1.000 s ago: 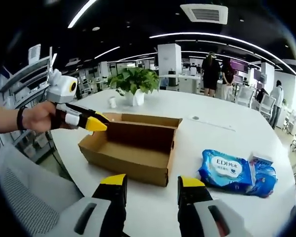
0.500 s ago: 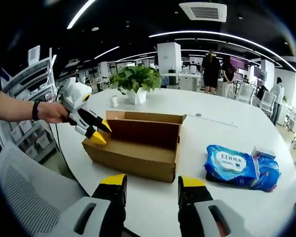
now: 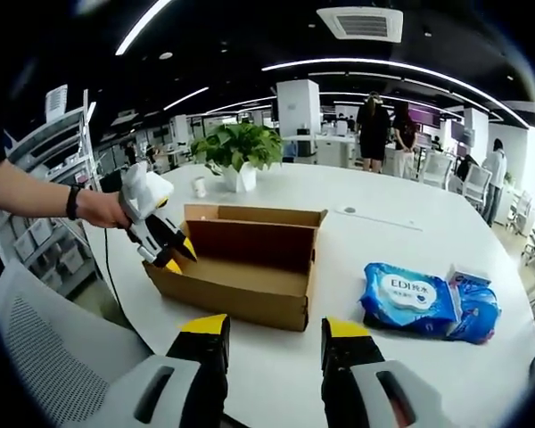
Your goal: Operate the shoe box by opening the lid, removing the specified soft item, and placing it in the target area until the item is outside and the box remains undamaged.
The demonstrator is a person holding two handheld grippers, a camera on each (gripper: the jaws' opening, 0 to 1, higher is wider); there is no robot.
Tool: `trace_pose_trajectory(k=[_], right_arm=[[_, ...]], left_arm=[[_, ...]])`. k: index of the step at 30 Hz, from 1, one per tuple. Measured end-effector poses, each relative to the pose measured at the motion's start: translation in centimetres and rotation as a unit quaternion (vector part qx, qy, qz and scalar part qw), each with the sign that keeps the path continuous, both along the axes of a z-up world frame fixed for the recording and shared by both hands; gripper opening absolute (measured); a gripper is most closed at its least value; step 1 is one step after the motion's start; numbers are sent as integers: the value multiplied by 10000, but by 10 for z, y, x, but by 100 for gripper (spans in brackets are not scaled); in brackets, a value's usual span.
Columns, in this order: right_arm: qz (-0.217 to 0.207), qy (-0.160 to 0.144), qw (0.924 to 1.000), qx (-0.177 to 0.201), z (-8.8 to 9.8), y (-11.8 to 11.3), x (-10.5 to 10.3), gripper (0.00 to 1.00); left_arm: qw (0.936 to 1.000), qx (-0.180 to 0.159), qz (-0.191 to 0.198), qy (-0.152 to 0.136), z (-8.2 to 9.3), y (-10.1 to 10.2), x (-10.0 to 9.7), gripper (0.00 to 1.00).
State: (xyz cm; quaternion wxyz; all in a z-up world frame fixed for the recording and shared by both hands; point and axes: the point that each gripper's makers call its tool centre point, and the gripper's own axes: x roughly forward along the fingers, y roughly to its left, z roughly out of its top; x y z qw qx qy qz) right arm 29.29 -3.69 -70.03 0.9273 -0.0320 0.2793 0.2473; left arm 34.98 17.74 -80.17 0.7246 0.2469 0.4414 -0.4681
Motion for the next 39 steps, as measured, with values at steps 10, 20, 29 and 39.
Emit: trace_pose_trajectory(k=[10,20,29,39], right_arm=[[58,13,10000,-4,-1,2,-1,39],[111,21,9999,21,-2,5,0,39],[174,81,9998,15,-5,7,-1,39],[163,76,9998,30,-4,7,-2,39]], left_arm=[[9989,81,-303,358,-10,-6,-2,35],[9947,18,-676,777,-9,-16,-6,34],[9930,171,-796,858,-13,-17,-8,39],[9961,173,-598,632,-12,-13,5,41]])
